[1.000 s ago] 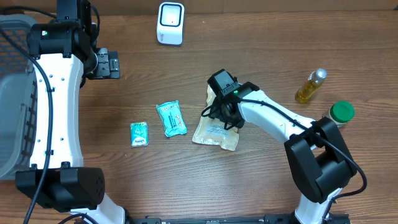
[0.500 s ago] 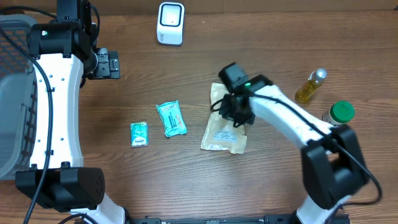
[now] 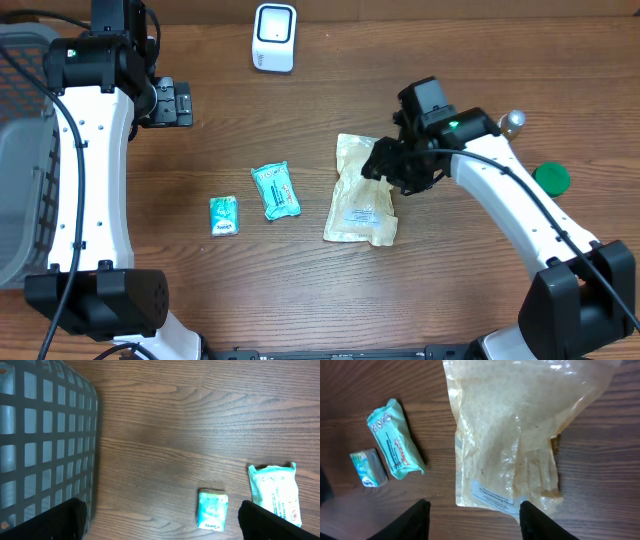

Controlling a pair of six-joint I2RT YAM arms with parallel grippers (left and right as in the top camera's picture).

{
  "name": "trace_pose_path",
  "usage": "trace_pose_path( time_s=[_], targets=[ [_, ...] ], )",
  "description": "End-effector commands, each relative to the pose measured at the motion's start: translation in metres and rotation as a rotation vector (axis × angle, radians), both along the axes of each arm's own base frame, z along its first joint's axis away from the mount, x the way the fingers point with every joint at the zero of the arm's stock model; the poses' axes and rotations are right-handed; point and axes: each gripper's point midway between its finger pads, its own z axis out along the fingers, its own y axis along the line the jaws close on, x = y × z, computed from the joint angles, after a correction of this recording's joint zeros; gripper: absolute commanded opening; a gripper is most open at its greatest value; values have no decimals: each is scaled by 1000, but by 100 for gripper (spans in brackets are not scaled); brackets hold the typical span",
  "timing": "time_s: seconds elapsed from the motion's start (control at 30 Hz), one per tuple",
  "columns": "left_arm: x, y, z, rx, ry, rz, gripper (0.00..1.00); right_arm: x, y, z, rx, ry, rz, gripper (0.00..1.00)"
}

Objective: Scan the item barcode
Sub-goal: 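Lift the tan bag upward with the right gripper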

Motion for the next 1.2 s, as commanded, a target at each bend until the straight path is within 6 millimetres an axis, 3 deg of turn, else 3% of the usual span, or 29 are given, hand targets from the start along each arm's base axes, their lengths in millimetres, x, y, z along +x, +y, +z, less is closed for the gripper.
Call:
trace_pose_path(
  time_s=[0.0,0.27,0.47,0.67,0.73,0.8,0.9,0.93,1.07,1.17],
  targets=[
    [2,1,4,12,-10,-6,99,-6,5,-21,-84,6,1,57],
    [2,1,4,12,-10,-6,100,-1,-6,-61,-352,-50,-111,58],
    [2,1,4,12,-10,-6,100,0,2,-86,-362,-17,-92,57],
    [2,1,4,12,-10,-6,99,-5,9,-94,-331,24,-78,41],
    [2,1,4,12,-10,-6,100,-3,10,-94,-327,17,-79,42],
    [2,1,4,12,-10,-6,100,-2,10,-95,-329,11,-81,49],
    [2,1,4,12,-10,-6,99,0,10,-102,-335,16,-80,48],
    [2,1,4,12,-10,-6,99,-1,10,-104,-339,22,-79,44],
    [2,1,4,12,-10,-6,100,-5,10,-109,-338,44,-68,8],
    [2,1,4,12,-10,-6,100,-5,15,-99,-290,67,-64,4]
  ],
)
